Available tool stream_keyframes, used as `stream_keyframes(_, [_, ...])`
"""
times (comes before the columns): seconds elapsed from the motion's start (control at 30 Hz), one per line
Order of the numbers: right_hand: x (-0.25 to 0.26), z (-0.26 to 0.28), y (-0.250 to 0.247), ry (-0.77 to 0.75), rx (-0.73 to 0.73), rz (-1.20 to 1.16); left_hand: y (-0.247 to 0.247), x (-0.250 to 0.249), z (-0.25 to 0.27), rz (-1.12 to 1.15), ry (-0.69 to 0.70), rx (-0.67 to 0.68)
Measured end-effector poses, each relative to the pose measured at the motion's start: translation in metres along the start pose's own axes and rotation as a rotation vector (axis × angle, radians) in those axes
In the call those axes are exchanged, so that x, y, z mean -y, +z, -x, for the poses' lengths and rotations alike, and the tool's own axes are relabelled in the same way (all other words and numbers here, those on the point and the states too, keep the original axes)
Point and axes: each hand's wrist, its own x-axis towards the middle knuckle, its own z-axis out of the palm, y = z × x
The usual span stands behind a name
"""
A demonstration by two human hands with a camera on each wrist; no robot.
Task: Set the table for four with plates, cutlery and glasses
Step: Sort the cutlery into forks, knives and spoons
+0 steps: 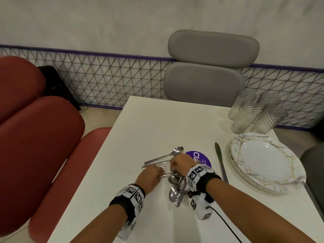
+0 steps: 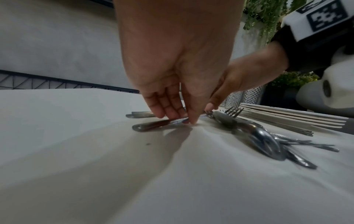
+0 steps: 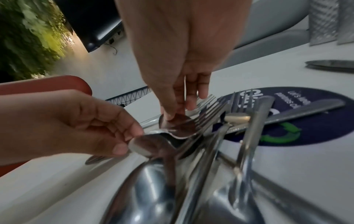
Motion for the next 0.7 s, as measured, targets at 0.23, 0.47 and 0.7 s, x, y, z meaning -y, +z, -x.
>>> stream_keyframes(0.23, [-0.016, 0.000, -0.031, 0.096, -0.176, -0.206, -0.004, 0.007, 0.005, 0.103, 0.063, -0.055])
stream_keyframes(0.47, [-0.028, -0.010, -0.053, 0.135, -0.612, -0.495, -0.001, 0.016, 0.008, 0.136, 0.054, -0.067])
stream_keyframes(0.7, [-0.009, -0.024, -0.059, 0.010, -0.725, -0.637, -0.021, -0.007, -0.002, 0.448, -0.090, -0.157])
